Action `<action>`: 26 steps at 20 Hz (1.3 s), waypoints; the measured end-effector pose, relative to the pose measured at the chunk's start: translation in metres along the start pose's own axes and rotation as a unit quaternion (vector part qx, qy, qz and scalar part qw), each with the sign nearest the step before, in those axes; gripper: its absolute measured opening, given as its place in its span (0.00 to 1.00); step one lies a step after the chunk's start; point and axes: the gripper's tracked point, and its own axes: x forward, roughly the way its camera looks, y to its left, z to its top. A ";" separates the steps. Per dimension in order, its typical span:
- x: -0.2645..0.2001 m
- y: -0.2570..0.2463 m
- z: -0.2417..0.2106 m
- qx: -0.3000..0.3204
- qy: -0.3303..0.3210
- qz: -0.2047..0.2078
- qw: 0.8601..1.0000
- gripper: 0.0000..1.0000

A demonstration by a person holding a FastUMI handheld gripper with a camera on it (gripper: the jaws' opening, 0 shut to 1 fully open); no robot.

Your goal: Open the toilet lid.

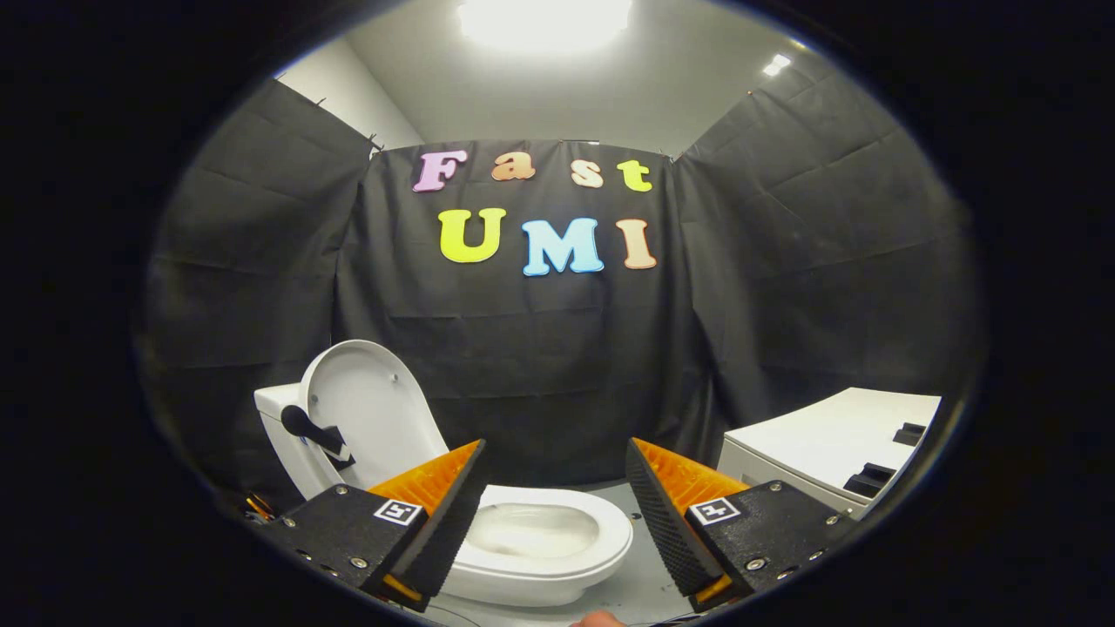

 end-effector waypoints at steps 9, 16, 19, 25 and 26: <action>-0.005 -0.005 -0.009 -0.016 0.001 0.005 1.000 0.95; -0.004 -0.005 -0.018 -0.010 0.017 0.007 1.000 0.95; -0.003 -0.006 -0.020 -0.009 0.019 0.007 1.000 0.95; -0.002 -0.007 -0.020 -0.007 0.019 0.006 1.000 0.96; -0.002 -0.007 -0.019 -0.007 0.019 0.006 1.000 0.95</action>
